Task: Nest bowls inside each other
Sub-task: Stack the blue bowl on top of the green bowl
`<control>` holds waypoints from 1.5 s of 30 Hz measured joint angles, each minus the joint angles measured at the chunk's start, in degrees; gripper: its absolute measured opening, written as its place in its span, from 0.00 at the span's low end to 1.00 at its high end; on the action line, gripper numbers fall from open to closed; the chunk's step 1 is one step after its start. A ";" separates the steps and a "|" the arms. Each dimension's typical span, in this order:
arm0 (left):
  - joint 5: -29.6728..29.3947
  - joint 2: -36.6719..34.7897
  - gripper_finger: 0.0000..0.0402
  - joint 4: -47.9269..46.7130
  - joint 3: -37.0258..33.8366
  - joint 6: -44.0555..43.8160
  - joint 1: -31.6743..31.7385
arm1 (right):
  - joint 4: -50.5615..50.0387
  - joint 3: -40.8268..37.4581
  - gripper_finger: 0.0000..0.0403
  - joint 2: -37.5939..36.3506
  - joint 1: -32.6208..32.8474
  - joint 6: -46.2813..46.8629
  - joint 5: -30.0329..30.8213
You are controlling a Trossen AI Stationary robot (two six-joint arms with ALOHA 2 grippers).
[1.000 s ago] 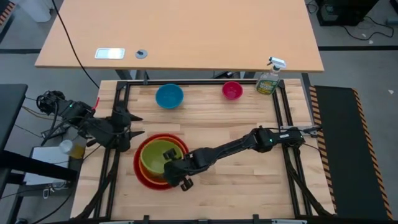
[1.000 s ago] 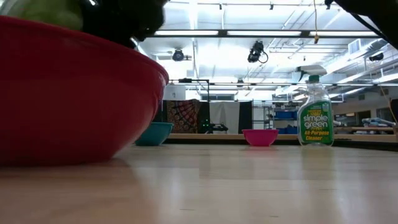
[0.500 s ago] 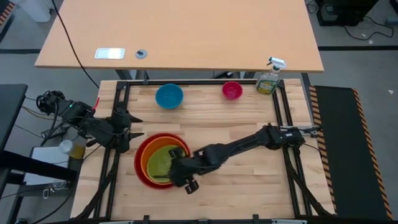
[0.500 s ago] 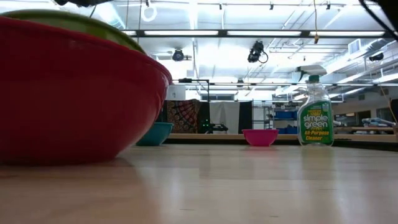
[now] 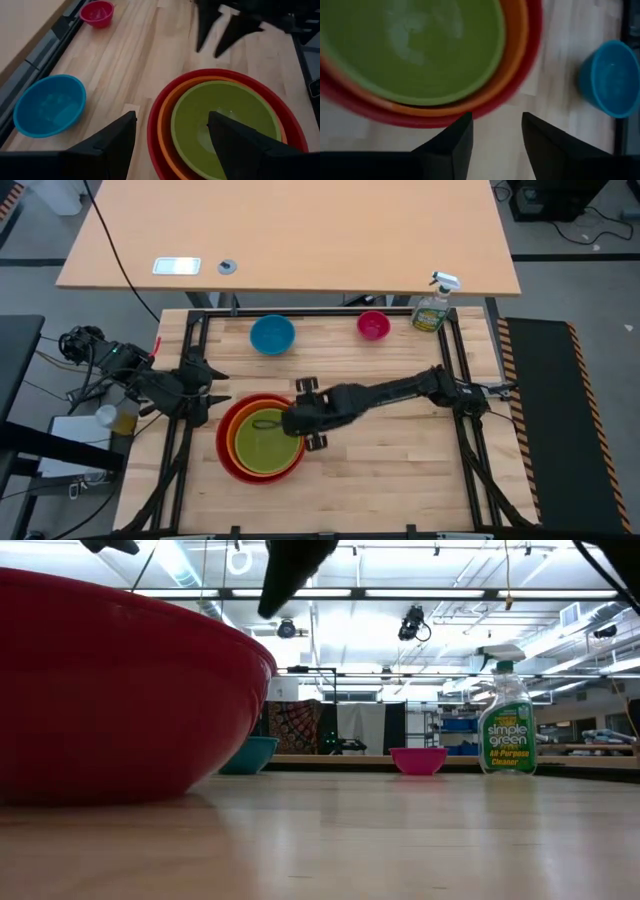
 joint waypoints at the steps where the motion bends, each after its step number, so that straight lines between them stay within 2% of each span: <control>1: 0.00 0.00 0.63 -0.22 0.00 -0.25 0.00 | 0.32 -0.51 0.43 -0.10 -0.95 -0.50 0.17; 8: -0.02 0.62 0.63 -2.75 -0.06 -1.58 0.00 | 8.49 -5.44 0.43 -0.13 -8.84 -7.18 -2.36; 12: -0.20 1.12 0.63 -4.11 -0.07 -1.98 0.00 | 13.65 -8.46 0.43 -0.16 -14.09 -10.48 -5.73; 21: -0.33 1.14 0.63 -4.11 -0.07 -3.05 0.00 | 34.26 -18.71 0.43 -0.17 -24.28 -20.88 -10.16; 25: -0.35 1.14 0.63 -4.11 -0.07 -2.98 0.00 | 35.00 -20.85 0.46 -0.15 -27.49 -23.97 -10.63; 28: -0.39 1.14 0.63 -4.11 -0.07 -1.52 0.00 | 34.33 -21.23 0.51 -0.13 -29.74 -26.30 -13.99; 33: -4.10 1.14 0.63 -4.12 -0.07 0.08 0.00 | 38.78 -21.26 0.63 0.93 -32.45 -27.55 -15.02; 36: -6.93 1.12 0.63 -4.14 -0.07 0.15 0.00 | 40.94 -21.26 0.67 2.07 -32.93 -29.04 -14.96; 41: -7.74 1.18 0.63 -3.70 -0.07 1.11 0.00 | 42.80 -21.22 0.66 3.00 -31.60 -30.71 -15.08; 45: -7.77 1.18 0.63 -3.41 -0.09 1.33 0.04 | 42.63 -21.20 0.62 3.04 -31.79 -28.53 -16.27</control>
